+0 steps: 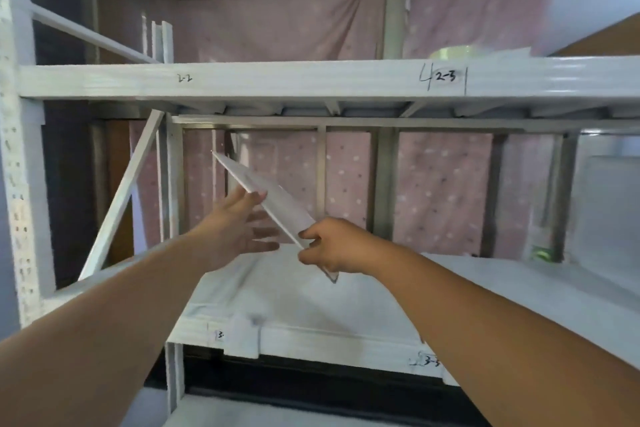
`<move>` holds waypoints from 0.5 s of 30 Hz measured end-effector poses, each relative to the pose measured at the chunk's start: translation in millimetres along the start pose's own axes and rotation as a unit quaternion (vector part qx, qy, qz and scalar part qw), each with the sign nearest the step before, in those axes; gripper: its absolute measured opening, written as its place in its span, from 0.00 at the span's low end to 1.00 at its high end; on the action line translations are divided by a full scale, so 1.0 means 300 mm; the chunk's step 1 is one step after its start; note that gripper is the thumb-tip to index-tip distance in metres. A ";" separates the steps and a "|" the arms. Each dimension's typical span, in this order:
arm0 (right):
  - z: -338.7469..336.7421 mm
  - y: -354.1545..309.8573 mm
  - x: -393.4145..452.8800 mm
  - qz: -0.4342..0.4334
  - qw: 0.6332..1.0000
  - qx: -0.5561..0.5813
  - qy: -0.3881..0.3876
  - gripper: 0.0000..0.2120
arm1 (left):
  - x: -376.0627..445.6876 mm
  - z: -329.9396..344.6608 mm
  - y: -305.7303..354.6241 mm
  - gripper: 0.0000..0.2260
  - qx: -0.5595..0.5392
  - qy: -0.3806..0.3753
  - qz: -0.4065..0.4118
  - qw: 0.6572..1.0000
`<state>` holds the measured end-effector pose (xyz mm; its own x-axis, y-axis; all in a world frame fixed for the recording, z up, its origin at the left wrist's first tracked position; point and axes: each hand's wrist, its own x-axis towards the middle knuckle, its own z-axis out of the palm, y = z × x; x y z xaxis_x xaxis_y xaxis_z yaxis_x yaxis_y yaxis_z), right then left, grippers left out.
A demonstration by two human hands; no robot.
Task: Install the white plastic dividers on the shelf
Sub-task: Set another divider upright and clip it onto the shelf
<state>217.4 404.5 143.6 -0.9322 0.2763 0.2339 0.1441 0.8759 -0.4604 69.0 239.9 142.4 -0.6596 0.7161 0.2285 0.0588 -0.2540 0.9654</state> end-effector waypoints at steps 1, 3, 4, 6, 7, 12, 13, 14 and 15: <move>-0.022 0.043 -0.029 0.016 1.000 0.022 0.009 0.32 | 0.017 0.072 -0.002 0.19 -0.011 -0.022 0.015 1.000; -0.063 0.127 -0.099 0.037 0.997 0.056 0.037 0.30 | 0.049 0.222 -0.006 0.22 -0.022 -0.055 0.035 0.998; -0.081 0.167 -0.134 0.041 0.995 0.069 0.053 0.26 | 0.062 0.297 -0.005 0.26 -0.023 -0.066 0.036 0.997; -0.109 0.237 -0.194 0.054 0.990 0.096 0.089 0.13 | 0.080 0.433 -0.006 0.33 -0.018 -0.080 0.037 0.996; -0.124 0.270 -0.224 0.063 0.987 0.108 0.104 0.09 | 0.089 0.497 -0.011 0.34 -0.011 -0.087 0.040 0.995; -0.168 0.401 -0.354 0.095 0.972 0.163 0.141 0.19 | 0.101 0.714 -0.046 0.31 0.034 -0.092 0.037 0.994; -0.170 0.424 -0.376 0.103 0.969 0.175 0.143 0.22 | 0.100 0.746 -0.054 0.31 0.037 -0.102 0.032 0.994; -0.171 0.444 -0.399 0.111 0.965 0.189 0.144 0.23 | 0.100 0.775 -0.063 0.31 0.042 -0.113 0.027 0.992; -0.168 0.468 -0.417 0.116 0.960 0.209 0.145 0.22 | 0.103 0.802 -0.075 0.33 0.049 -0.123 0.023 0.991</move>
<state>371.1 512.8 92.9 -0.7512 0.5957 0.2842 0.1346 0.5597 -0.8177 227.7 424.2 157.8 -0.4524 0.8451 0.2847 0.1643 -0.2348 0.9581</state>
